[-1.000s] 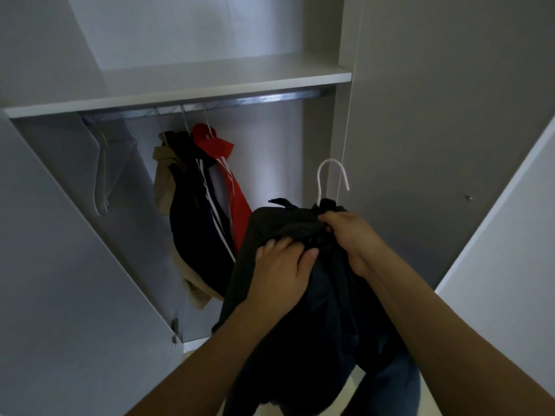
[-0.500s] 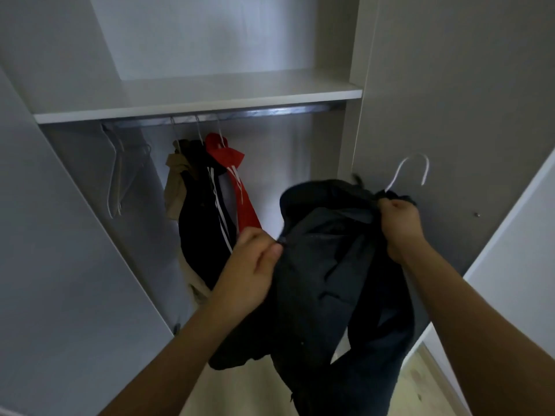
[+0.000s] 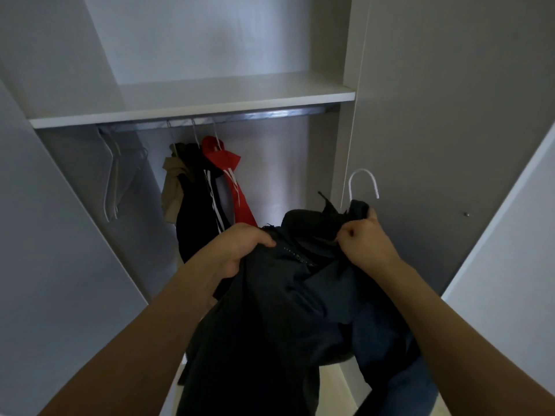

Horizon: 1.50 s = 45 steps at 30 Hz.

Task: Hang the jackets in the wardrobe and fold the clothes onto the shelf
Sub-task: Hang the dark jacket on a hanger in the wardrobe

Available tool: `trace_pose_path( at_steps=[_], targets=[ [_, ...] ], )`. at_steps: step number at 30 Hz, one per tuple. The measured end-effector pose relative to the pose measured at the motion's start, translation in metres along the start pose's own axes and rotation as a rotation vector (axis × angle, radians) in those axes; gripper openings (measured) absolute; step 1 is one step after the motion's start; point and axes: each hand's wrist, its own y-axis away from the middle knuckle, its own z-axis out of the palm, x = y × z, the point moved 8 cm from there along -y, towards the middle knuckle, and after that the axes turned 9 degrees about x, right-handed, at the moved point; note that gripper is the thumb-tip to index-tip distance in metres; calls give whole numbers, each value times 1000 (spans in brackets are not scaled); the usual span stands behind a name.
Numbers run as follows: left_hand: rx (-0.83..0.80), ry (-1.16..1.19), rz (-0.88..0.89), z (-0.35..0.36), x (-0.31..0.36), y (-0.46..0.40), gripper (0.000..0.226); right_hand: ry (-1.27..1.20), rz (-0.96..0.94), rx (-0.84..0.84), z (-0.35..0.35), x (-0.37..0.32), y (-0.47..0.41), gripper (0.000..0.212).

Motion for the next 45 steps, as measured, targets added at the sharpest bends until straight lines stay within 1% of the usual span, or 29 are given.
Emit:
trace_pose_path(
  at_steps=[1,3,4,6,9,10,11,13,14,16,18,19,22,23,24,26,29,31,32,34,35,36,39,40,41,42,44,45],
  targets=[
    [24,9,-2,0,0,-2,25,24,-9,-30,3,-2,4,42],
    [52,55,69,-1,5,-5,23,129,-64,-91,11,-4,9,65],
    [59,66,127,-2,9,-5,22,194,-105,-135,16,-4,11,66],
    [67,26,264,-4,18,-2,25,264,-166,-212,25,-3,13,49],
    [34,-117,471,2,31,11,45,289,-200,-221,35,3,10,22],
    [30,-152,529,5,34,15,51,274,-212,-228,39,2,12,22],
    [37,-181,578,8,37,17,54,252,-227,-246,43,-2,13,30],
    [53,-234,640,11,41,20,50,238,-242,-293,50,-8,15,46],
    [50,-257,660,12,41,21,47,249,-238,-302,52,-10,15,49],
    [47,-292,683,13,40,21,44,246,-219,-285,52,-13,14,41],
    [73,-269,690,9,37,21,46,245,-212,-234,49,-13,14,27],
    [97,-235,691,5,35,21,47,252,-223,-215,49,-12,15,29],
    [174,-157,706,-10,33,20,50,269,-190,-185,44,-5,17,54],
    [172,-149,710,-12,33,20,50,280,-154,-182,42,-1,16,56],
    [148,-146,713,-10,32,20,50,299,-121,-180,41,4,15,54],
    [37,-129,677,0,29,18,51,325,-94,-163,42,9,13,38],
    [-163,-98,540,15,20,14,51,341,-82,-129,43,15,13,20],
    [-216,-98,472,18,14,12,49,305,-57,-130,41,19,16,13],
    [-227,-105,455,20,12,11,49,285,-53,-149,41,19,17,22],
    [-223,-134,462,24,9,12,52,312,-84,-234,45,18,22,58],
    [-202,-160,478,26,8,10,53,344,-91,-273,48,19,23,66],
    [-173,-189,490,26,9,9,53,349,-96,-288,49,19,25,63],
    [-137,-225,482,29,11,7,42,279,-79,-261,46,23,23,27],
    [-147,-210,466,31,10,7,35,257,-56,-253,45,26,22,22],
    [-155,-201,448,34,9,7,27,261,-66,-255,46,26,23,24],
    [-165,-194,435,36,8,7,22,275,-86,-273,46,25,25,33],
    [-185,-168,409,38,6,7,24,287,-134,-289,48,20,28,59],
    [-186,-152,393,38,5,5,24,298,-154,-270,48,20,27,69]
  ],
)
